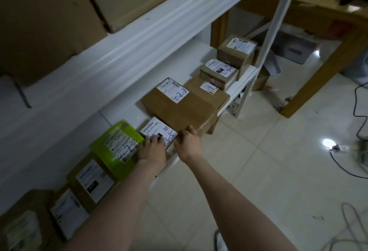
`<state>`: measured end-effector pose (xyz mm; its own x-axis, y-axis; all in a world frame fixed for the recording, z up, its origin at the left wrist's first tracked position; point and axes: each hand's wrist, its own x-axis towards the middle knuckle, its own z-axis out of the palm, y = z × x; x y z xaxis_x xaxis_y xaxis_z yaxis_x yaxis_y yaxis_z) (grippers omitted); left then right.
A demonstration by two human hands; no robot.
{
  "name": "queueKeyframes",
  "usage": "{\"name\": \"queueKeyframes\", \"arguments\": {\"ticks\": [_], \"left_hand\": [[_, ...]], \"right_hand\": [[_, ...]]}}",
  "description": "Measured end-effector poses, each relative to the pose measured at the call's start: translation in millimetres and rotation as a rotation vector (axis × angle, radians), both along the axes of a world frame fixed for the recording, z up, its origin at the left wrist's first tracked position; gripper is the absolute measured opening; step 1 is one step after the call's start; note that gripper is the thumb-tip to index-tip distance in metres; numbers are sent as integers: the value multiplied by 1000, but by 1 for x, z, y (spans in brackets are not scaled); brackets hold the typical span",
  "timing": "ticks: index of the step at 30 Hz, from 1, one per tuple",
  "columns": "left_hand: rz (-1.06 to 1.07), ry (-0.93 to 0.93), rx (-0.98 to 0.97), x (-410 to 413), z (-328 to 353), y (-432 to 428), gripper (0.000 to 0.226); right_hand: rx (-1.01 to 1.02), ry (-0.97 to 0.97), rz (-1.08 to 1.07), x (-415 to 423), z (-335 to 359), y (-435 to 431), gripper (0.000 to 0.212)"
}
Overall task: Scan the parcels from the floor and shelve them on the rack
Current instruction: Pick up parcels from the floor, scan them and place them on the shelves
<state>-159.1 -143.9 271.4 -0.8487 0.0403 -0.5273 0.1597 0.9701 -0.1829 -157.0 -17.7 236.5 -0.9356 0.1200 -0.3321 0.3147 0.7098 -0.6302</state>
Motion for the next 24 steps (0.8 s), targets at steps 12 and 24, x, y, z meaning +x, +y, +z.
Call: {"name": "queueKeyframes", "arguments": {"ticks": [12,24], "left_hand": [[162,145,1,-18,-1,32,80],[204,19,115,-78,-9,113,86]], "right_hand": [[-288,97,-96,-19,15,76,37],[-504,-148,-319,-101,-19,138,50]]}}
